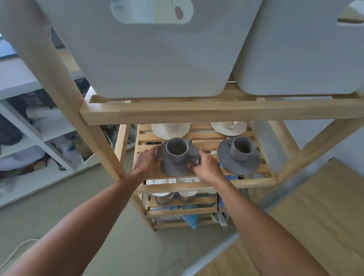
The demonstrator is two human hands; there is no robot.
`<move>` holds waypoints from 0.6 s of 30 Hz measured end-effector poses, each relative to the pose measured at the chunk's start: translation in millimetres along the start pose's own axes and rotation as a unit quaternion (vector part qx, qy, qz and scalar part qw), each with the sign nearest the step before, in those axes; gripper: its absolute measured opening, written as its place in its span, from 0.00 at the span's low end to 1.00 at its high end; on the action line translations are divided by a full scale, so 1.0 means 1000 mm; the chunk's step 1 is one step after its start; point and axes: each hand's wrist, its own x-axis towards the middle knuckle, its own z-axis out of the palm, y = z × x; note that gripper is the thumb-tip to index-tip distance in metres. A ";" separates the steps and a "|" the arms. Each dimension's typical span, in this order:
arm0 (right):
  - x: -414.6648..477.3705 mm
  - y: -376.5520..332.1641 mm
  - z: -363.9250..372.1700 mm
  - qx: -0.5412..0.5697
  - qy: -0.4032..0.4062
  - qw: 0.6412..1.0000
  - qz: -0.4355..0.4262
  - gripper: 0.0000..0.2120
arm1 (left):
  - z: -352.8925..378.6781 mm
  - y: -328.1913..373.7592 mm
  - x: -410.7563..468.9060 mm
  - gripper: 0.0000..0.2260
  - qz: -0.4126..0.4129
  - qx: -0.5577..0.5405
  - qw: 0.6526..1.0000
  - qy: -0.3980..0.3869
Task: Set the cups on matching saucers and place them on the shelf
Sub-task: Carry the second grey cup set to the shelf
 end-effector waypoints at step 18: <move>-0.037 0.004 -0.008 -0.020 -0.004 0.999 0.030 0.37 | 0.005 -0.007 -0.028 0.30 -0.042 -0.045 0.998 0.029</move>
